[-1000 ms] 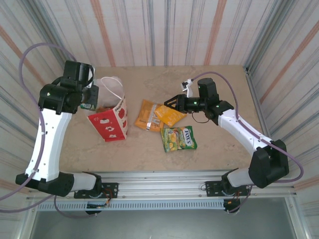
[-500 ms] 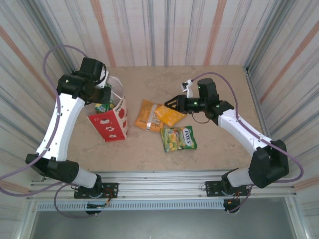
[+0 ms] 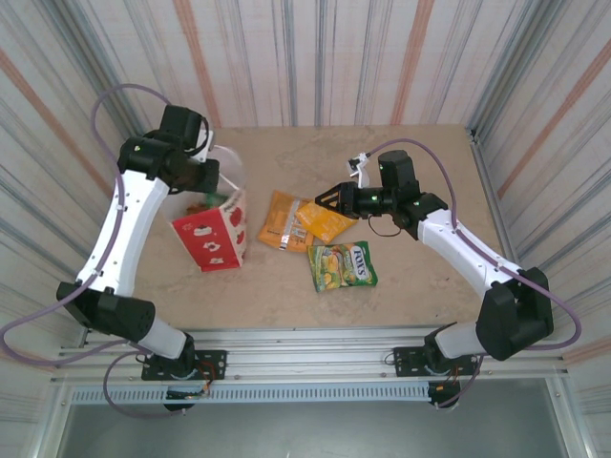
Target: Place the snacks into the paper bag
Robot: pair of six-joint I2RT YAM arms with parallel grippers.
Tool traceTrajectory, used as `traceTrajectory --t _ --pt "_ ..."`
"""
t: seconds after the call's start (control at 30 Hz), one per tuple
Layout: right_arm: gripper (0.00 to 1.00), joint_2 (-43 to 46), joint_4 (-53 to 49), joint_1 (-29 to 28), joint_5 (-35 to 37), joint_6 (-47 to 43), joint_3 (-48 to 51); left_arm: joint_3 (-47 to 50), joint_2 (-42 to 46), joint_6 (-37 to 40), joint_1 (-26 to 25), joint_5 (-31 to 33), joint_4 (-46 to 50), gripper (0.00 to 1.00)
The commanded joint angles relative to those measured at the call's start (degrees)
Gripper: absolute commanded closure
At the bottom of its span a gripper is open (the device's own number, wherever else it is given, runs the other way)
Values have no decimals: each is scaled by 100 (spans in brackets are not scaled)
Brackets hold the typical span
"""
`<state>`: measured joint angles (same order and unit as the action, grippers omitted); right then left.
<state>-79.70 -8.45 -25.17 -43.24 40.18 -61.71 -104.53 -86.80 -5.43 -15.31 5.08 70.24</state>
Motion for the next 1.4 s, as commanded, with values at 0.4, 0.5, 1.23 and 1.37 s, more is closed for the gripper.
traceTrajectory --t 0.4,0.5,1.23,1.37 --pt "53 41 -1964 -60 1147 -437 -167 216 1353 -245 -109 -1607 -395 59" --pt "52 -21 -2668 -54 1460 -683 -175 756 1653 -227 -601 -1627 -613 59" --pt "47 -1256 412 471 1703 2200 1054 2455 1311 -1508 -2807 -1042 -2402 58" --pt "47 -1508 768 403 1911 2445 1082 2439 1007 -1597 -2916 -745 -2310 58"
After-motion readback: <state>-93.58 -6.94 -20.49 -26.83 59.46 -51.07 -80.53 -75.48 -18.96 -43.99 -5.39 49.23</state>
